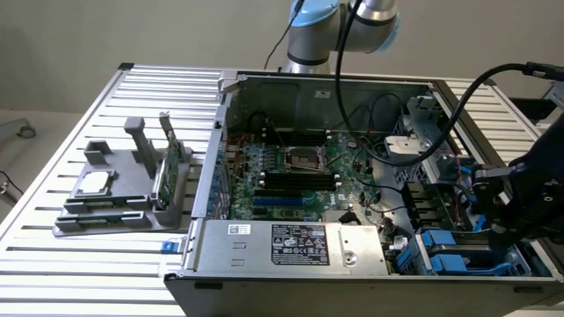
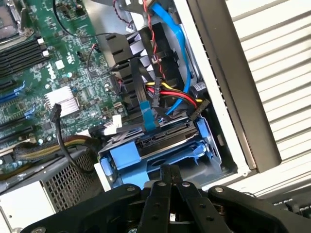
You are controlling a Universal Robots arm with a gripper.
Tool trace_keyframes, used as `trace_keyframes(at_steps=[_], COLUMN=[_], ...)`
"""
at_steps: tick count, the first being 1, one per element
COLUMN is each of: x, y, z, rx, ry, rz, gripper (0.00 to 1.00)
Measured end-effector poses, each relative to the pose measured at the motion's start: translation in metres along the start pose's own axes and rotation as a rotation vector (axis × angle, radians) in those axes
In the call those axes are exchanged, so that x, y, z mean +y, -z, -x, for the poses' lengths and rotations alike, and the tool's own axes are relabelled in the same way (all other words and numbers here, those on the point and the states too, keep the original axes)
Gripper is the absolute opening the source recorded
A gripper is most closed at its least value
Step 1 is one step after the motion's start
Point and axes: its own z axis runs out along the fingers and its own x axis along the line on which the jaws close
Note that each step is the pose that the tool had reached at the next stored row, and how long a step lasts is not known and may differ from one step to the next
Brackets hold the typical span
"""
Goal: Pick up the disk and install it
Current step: 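Insert the first disk wire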
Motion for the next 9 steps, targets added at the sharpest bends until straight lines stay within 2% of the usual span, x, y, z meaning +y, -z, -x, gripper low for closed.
trace_keyframes(at_steps=[9], x=[0.0], y=[0.0], z=[0.0], rx=[-0.0037], ry=[-0.146], rz=[-0.0048], gripper=[0.11])
